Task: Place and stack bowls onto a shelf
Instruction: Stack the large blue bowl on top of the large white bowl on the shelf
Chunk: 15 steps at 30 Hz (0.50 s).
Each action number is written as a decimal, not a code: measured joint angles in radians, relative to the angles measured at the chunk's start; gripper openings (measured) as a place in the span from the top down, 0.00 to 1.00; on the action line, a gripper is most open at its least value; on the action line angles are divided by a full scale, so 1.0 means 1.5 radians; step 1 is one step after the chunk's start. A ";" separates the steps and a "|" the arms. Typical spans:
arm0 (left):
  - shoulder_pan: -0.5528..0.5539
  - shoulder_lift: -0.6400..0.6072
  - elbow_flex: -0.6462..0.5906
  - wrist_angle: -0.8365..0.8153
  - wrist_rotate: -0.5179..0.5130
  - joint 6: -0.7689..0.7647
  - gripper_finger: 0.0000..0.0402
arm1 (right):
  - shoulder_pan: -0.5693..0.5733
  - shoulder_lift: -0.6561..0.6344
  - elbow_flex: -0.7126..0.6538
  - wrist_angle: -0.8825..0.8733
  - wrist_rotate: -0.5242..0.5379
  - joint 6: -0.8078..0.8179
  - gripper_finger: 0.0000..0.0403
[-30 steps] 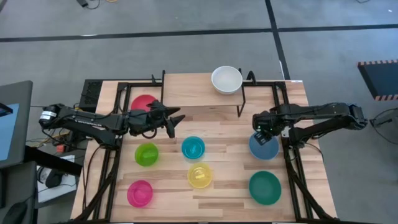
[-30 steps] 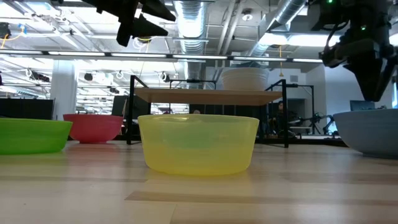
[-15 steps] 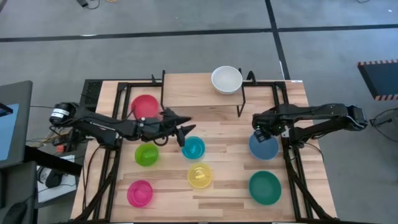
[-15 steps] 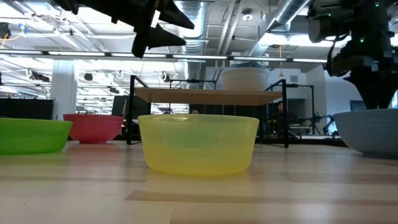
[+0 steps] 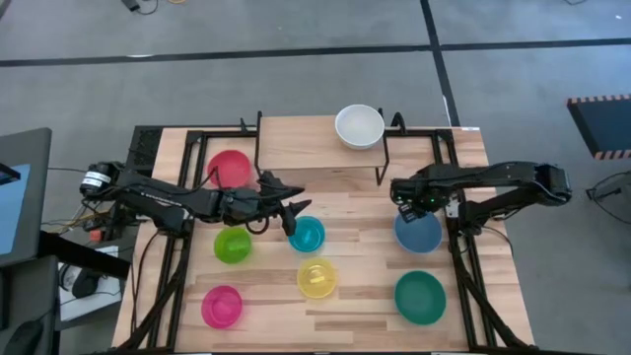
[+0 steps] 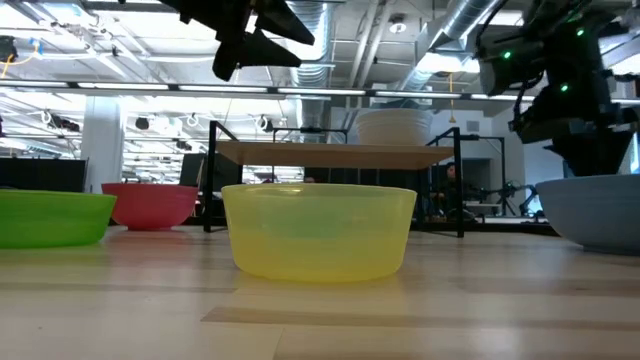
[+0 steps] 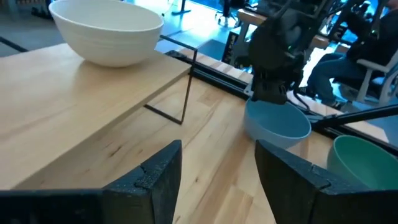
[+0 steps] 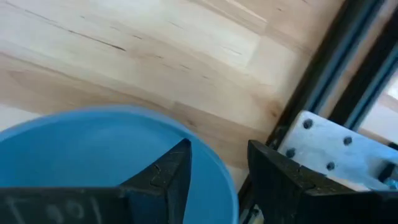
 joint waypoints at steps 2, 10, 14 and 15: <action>0.000 0.000 0.003 0.001 0.005 -0.002 0.53 | -0.003 0.020 0.000 0.016 0.000 -0.018 0.56; -0.016 0.000 0.003 -0.028 0.005 -0.036 0.53 | 0.000 0.084 0.000 0.070 -0.025 -0.064 0.63; -0.022 0.000 0.003 -0.057 -0.001 -0.048 0.53 | 0.009 0.105 0.000 0.089 -0.039 -0.071 0.75; -0.022 0.000 0.003 -0.066 -0.001 -0.052 0.53 | 0.011 0.104 0.001 0.093 -0.040 -0.070 0.79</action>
